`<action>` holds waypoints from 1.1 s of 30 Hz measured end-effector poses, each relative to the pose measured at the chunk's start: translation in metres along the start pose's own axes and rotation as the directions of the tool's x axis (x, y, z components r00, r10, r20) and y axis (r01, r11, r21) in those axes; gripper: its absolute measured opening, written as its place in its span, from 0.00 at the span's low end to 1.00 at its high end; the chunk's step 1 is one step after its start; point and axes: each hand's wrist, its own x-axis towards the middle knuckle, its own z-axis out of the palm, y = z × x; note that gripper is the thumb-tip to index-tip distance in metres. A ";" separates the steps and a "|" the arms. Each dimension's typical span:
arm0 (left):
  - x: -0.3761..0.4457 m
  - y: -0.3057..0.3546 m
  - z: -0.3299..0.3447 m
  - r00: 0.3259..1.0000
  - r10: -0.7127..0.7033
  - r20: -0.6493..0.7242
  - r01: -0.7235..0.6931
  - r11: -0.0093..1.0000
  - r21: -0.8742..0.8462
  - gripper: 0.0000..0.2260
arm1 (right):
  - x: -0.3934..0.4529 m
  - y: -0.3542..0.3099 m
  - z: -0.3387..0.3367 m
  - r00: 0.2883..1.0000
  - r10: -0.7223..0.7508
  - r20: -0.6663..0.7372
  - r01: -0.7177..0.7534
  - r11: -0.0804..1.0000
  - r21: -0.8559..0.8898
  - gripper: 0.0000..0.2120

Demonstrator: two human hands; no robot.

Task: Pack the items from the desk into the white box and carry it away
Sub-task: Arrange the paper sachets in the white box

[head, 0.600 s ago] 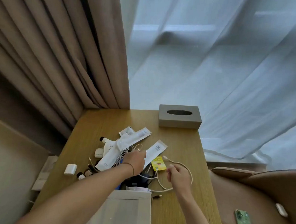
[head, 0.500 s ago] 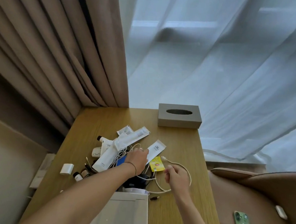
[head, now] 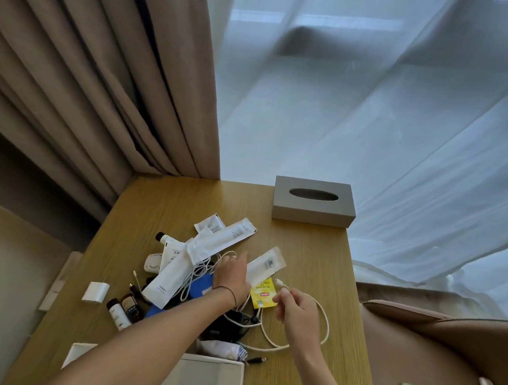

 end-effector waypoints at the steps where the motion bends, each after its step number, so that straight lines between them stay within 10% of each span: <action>1: -0.001 -0.002 -0.003 1.000 0.010 -0.020 -0.011 0.999 -0.049 0.21 | 0.005 -0.002 0.001 1.000 -0.011 0.004 0.011 1.000 -0.009 0.16; 15: -0.074 -0.062 -0.101 0.950 -0.286 -0.124 0.045 0.520 -0.853 0.05 | 0.111 -0.044 0.096 0.959 -0.210 0.189 0.265 0.901 -0.345 0.10; 20: -0.095 -0.085 -0.104 0.923 -0.376 -0.087 0.092 0.434 -0.896 0.05 | 0.151 -0.045 0.129 0.812 -0.354 0.463 0.577 0.373 -0.727 0.19; 24: -0.107 -0.096 -0.102 0.907 -0.416 -0.065 0.119 0.401 -0.909 0.04 | 0.171 -0.041 0.141 0.669 -0.220 0.710 0.724 -0.025 -0.689 0.32; 33: -0.135 -0.109 -0.108 0.902 -0.427 -0.062 0.098 0.343 -0.934 0.03 | 0.170 -0.041 0.144 0.637 -0.393 0.663 0.670 -0.143 -0.729 0.14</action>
